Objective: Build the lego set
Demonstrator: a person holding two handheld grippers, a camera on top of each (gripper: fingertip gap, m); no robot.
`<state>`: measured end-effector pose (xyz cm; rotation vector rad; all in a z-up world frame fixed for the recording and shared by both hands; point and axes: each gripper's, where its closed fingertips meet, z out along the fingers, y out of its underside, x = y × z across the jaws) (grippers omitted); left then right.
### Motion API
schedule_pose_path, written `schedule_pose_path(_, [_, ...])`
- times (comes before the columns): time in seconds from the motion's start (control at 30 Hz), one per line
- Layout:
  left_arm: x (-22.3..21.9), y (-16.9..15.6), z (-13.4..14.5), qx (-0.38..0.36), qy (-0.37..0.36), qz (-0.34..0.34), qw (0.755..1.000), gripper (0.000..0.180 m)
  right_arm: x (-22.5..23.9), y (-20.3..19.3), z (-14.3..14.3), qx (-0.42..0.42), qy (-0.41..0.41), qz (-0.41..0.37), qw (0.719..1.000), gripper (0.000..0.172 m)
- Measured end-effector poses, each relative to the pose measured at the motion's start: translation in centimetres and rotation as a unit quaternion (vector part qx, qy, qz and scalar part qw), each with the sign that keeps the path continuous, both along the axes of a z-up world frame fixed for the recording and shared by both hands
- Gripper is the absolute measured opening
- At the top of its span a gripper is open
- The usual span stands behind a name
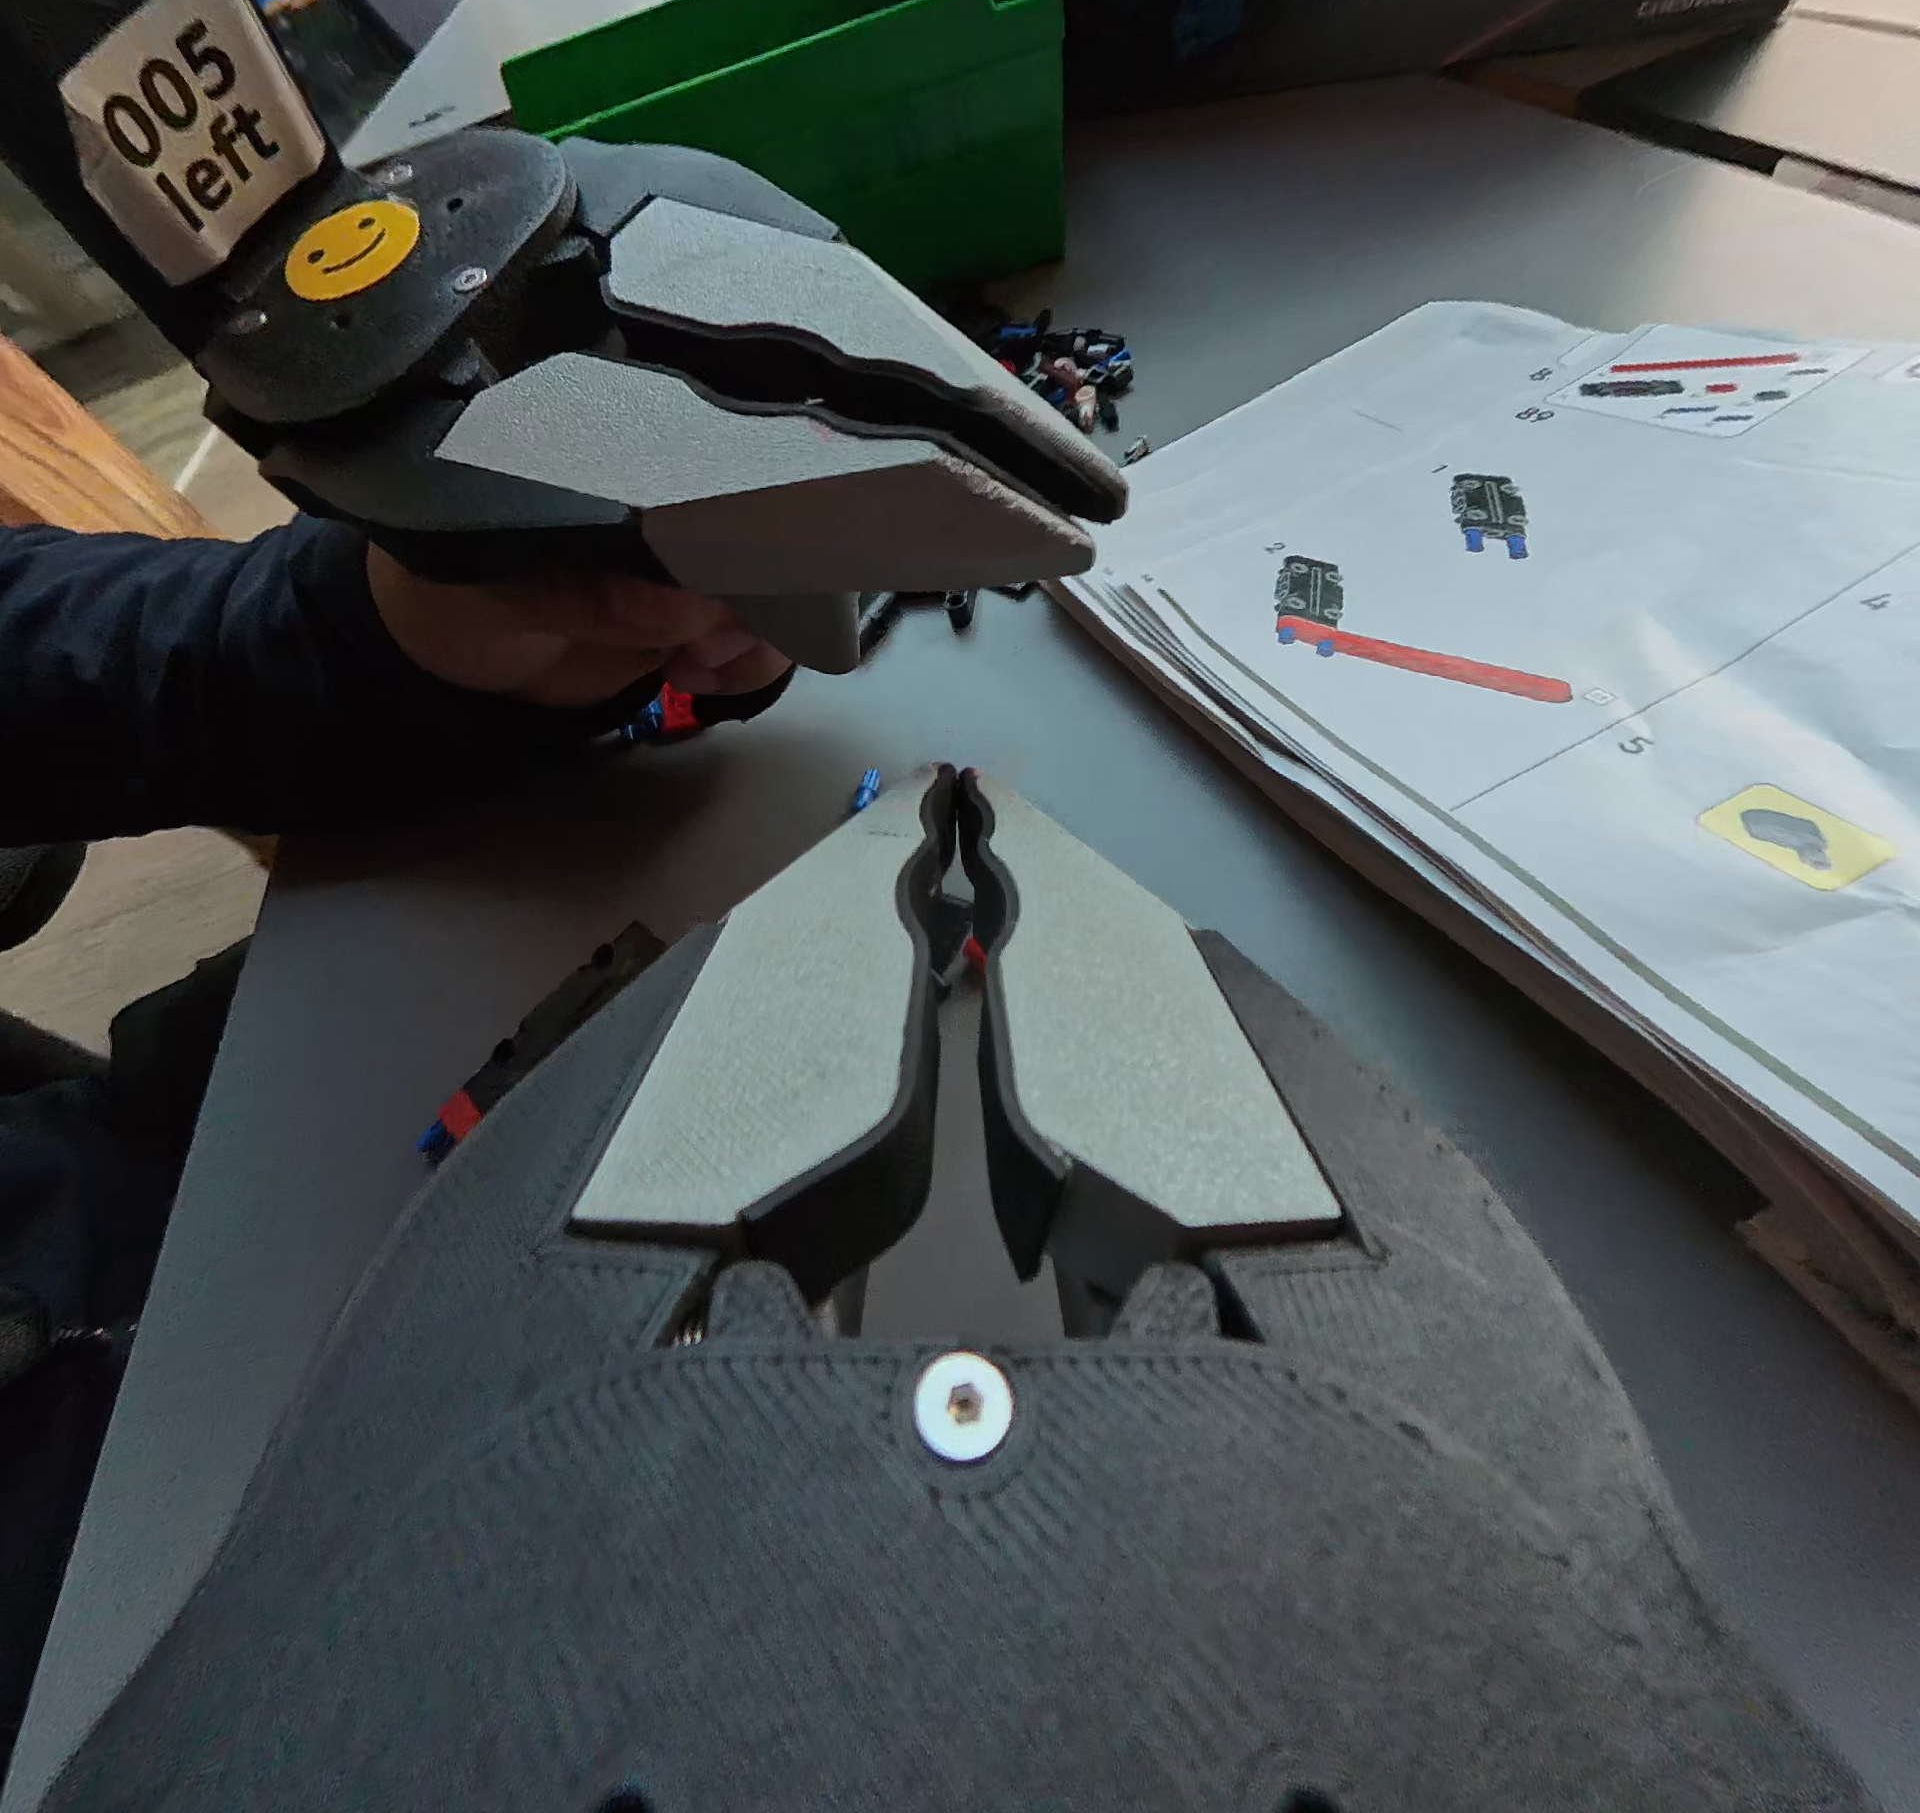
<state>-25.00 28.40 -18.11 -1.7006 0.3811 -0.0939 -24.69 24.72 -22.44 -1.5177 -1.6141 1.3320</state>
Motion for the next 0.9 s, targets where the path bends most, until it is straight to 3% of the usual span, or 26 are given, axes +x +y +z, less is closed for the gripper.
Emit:
schedule_pose_path(0.1, [0.0, 0.0, 0.0, -0.001, 0.000, 0.000, 1.000, 0.003, 0.4, -0.9, -1.2, 0.004, -0.044, 0.030, 0.999, 0.002])
schedule_pose_path(0.13, [0.0, 0.0, -0.1, -0.002, 0.000, 0.000, 1.000, 0.003, 0.5, -1.1, -1.4, 0.010, -0.051, 0.033, 0.998, 0.013])
schedule_pose_path(0.2, [0.1, 0.0, -0.1, -0.003, 0.001, -0.002, 1.000, 0.003, 0.5, -1.5, -1.6, 0.027, -0.060, 0.040, 0.997, 0.016])
schedule_pose_path(0.9, [0.0, 0.0, 0.0, 0.000, 0.001, 0.000, 1.000, 0.003, 0.3, -1.2, -2.3, 0.053, -0.065, 0.031, 0.996, 0.010])
